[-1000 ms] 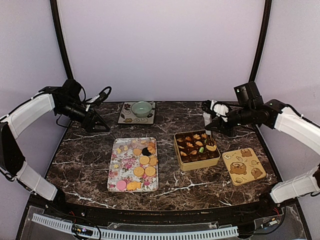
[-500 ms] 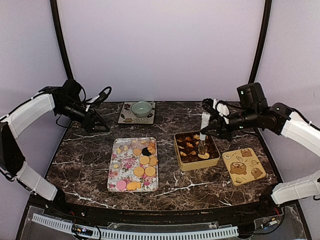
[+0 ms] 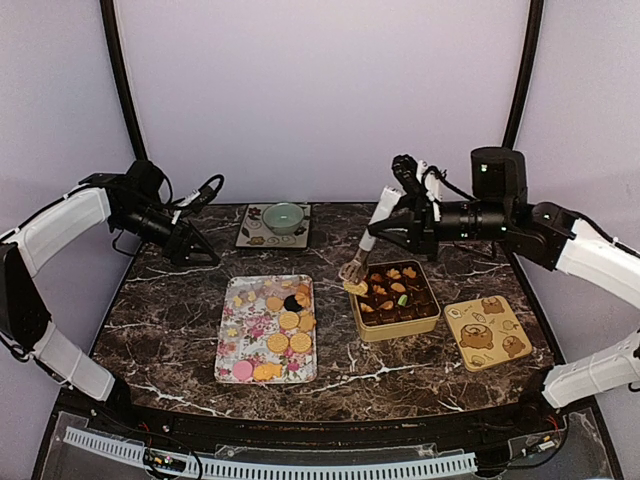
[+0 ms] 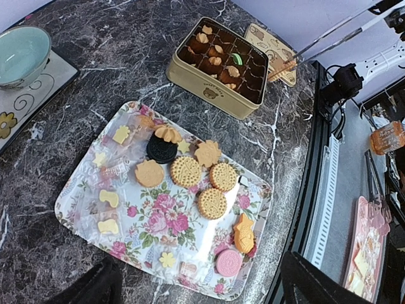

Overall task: Pack the cookies
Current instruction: Place the fake cookies on the plate.

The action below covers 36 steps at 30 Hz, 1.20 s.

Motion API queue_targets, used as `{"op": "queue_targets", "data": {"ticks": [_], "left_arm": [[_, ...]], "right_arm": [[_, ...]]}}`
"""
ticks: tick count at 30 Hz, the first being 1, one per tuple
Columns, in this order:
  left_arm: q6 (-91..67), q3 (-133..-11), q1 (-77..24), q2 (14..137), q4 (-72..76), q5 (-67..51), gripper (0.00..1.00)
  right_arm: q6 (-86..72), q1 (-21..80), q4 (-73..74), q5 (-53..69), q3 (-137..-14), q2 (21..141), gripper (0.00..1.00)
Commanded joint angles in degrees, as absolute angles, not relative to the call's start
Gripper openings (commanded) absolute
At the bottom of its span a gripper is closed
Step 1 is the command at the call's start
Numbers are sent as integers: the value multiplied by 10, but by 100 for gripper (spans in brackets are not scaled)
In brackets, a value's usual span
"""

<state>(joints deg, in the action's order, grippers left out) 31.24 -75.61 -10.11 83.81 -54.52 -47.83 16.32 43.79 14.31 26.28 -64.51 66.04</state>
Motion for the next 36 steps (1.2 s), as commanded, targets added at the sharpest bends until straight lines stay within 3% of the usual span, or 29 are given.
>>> {"op": "queue_targets", "data": {"ticks": [1, 10, 18, 26, 36], "left_arm": [[308, -742, -88, 845, -551, -477, 89], [294, -718, -42, 844, -535, -469, 94], [304, -700, -30, 827, -533, -471, 96], [305, -693, -28, 824, -533, -483, 96], [307, -699, -28, 823, -536, -492, 96]], "right_arm": [[78, 489, -22, 283, -669, 737, 0], [-44, 572, -191, 279, -758, 965, 0], [-51, 605, -226, 173, -795, 1062, 0], [-26, 625, -210, 102, -789, 1072, 32], [-3, 624, -204, 54, -783, 1048, 43]]}}
